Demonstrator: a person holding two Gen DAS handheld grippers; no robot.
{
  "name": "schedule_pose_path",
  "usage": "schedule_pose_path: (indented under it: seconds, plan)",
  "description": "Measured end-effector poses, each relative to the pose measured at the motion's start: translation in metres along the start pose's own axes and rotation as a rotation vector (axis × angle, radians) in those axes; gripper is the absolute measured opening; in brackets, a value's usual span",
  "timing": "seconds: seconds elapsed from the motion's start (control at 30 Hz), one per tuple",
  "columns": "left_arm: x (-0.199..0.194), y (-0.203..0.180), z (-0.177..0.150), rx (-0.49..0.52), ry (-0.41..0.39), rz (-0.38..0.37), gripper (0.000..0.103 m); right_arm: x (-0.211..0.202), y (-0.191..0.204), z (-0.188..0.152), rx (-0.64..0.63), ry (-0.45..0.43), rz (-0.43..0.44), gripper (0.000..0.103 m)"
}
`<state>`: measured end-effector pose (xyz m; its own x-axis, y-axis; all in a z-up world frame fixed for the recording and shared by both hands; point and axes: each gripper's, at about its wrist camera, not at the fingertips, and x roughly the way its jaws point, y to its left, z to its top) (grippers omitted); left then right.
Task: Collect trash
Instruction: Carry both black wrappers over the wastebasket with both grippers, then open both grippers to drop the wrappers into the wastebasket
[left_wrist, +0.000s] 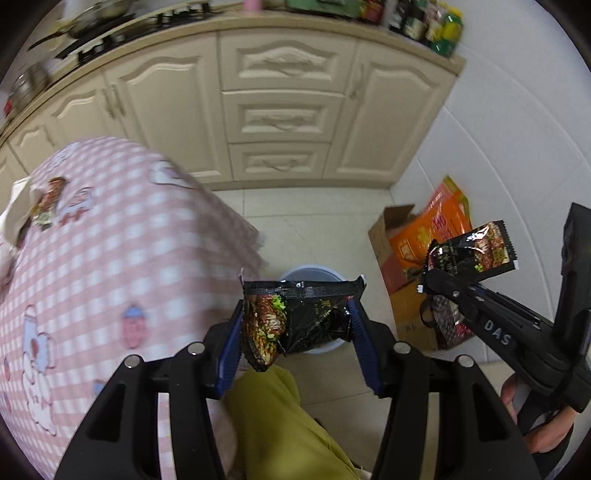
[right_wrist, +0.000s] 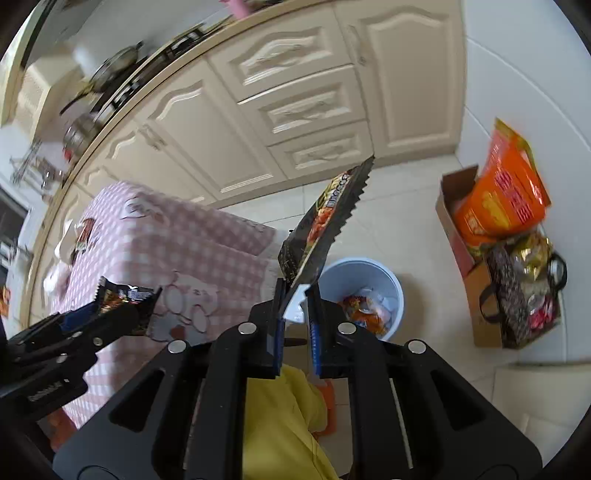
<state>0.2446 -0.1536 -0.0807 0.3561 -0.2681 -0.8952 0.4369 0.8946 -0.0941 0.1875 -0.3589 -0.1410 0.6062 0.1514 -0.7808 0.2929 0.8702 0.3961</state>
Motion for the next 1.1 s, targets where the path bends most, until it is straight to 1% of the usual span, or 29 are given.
schedule_pose_path:
  seconds: [0.13,0.33,0.4,0.43,0.47,0.5,0.53,0.57,0.67,0.77,0.87,1.0,1.03,1.07,1.1]
  plan:
    - [0.028,-0.027,-0.001,0.045,0.061,-0.006,0.053,0.001,-0.031,-0.006,0.057,0.012,-0.011,0.012]
    - [0.062,-0.058,-0.001,0.108,0.133,-0.002,0.054,0.003,-0.068,-0.015,0.131,0.041,-0.011,0.012]
    - [0.067,-0.067,0.001,0.129,0.138,0.001,0.054,0.003,-0.078,-0.018,0.151,0.047,-0.015,0.012]
    - [0.068,-0.071,0.002,0.136,0.136,0.001,0.056,0.003,-0.082,-0.019,0.16,0.049,-0.02,0.012]
    - [0.067,-0.075,0.004,0.141,0.124,0.001,0.056,0.002,-0.086,-0.02,0.165,0.052,-0.024,0.012]
    - [0.065,-0.077,0.007,0.139,0.11,-0.001,0.058,0.003,-0.088,-0.02,0.167,0.053,-0.025,0.012]
    - [0.063,-0.078,0.011,0.133,0.097,0.01,0.064,0.002,-0.09,-0.021,0.168,0.055,-0.027,0.012]
    - [0.062,-0.08,0.015,0.132,0.084,0.029,0.066,0.002,-0.091,-0.021,0.169,0.056,-0.028,0.012]
    - [0.056,-0.08,0.017,0.147,0.051,0.07,0.07,0.003,-0.09,-0.022,0.166,0.059,-0.028,0.012]
    - [0.05,-0.073,0.018,0.132,0.05,0.06,0.071,0.009,-0.083,-0.022,0.156,0.076,-0.028,0.012]
    - [0.044,-0.061,0.019,0.112,0.043,0.068,0.072,0.017,-0.073,-0.02,0.142,0.095,-0.014,0.012]
    - [0.032,-0.042,0.017,0.08,0.027,0.073,0.073,0.027,-0.047,-0.015,0.089,0.12,0.001,0.012]
    - [0.029,-0.037,0.017,0.072,0.021,0.073,0.074,0.03,-0.038,-0.012,0.066,0.131,0.006,0.015]
    - [0.024,-0.031,0.017,0.063,0.013,0.077,0.074,0.032,-0.032,-0.01,0.053,0.139,0.01,0.015]
    - [0.02,-0.026,0.017,0.057,0.005,0.084,0.075,0.035,-0.025,-0.007,0.042,0.152,0.006,0.02]
